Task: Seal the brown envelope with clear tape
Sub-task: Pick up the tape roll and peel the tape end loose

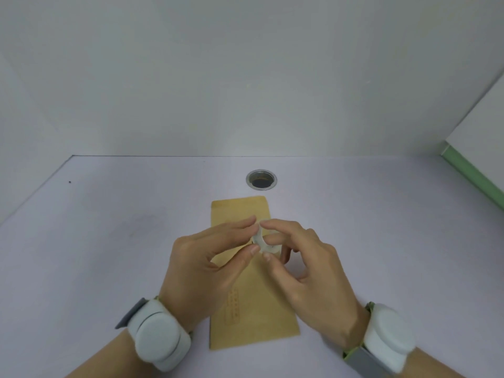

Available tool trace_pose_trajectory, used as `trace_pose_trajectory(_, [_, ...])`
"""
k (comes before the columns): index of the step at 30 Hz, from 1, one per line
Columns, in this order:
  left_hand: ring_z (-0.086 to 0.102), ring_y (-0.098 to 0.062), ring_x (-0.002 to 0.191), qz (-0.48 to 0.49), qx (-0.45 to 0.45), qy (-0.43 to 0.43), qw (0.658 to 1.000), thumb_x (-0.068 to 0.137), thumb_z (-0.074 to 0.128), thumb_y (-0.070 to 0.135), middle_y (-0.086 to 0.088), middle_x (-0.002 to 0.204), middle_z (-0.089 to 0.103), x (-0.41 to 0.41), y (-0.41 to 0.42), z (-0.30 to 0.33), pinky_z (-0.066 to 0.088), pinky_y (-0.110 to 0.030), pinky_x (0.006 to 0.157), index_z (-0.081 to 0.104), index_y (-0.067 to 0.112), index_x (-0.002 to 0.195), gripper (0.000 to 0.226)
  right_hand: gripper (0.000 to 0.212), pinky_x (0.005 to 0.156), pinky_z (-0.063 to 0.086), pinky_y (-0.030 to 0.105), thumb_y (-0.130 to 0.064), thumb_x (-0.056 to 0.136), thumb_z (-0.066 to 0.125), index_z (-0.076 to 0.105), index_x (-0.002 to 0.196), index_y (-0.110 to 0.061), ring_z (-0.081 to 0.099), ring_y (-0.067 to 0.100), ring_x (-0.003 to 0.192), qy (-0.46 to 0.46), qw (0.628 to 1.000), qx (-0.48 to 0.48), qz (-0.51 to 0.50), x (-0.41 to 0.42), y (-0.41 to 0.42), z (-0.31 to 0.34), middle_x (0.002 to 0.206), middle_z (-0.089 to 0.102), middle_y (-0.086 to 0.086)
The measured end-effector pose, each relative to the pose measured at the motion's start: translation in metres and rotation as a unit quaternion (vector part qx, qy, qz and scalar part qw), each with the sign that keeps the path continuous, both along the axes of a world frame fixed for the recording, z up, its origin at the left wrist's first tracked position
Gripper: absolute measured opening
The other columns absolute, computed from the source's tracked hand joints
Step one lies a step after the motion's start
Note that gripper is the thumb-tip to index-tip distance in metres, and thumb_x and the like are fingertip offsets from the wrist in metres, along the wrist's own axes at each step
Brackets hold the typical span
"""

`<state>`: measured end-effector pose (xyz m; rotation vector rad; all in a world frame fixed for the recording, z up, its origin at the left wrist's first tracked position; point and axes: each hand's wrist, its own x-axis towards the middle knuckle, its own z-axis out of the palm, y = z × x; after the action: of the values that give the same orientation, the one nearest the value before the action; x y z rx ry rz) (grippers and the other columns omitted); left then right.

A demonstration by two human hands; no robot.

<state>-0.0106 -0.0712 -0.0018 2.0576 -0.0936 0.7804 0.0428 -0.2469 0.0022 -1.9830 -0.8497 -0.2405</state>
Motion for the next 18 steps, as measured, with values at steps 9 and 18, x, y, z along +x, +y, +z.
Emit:
trace_pose_trajectory(9, [0.073,0.003,0.100,0.033,0.051,-0.040,0.997,0.079,0.081,0.009,0.004,0.106,0.078,-0.0004,-0.0024,0.0010,0.054,-0.015,0.090,0.083,0.010,0.089,0.010,0.045,0.084,0.042,0.016,-0.016,0.087,0.070,0.056,0.122,-0.042,0.062,-0.003,0.080,0.008,1.000,-0.002,-0.003,0.0011,-0.0011,-0.0028,0.093,0.067,-0.022])
trace_pose_trajectory(18, [0.071,0.005,0.102,0.018,0.056,-0.014,0.998,0.081,0.081,0.003,0.012,0.107,0.076,-0.0023,-0.0033,0.0038,0.052,-0.013,0.088,0.079,0.012,0.083,0.010,0.044,0.084,0.043,0.016,-0.023,0.088,0.068,0.054,0.123,-0.046,0.064,0.006,0.080,0.029,0.999,-0.013,-0.005,0.0017,-0.0012,-0.0049,0.095,0.065,-0.025])
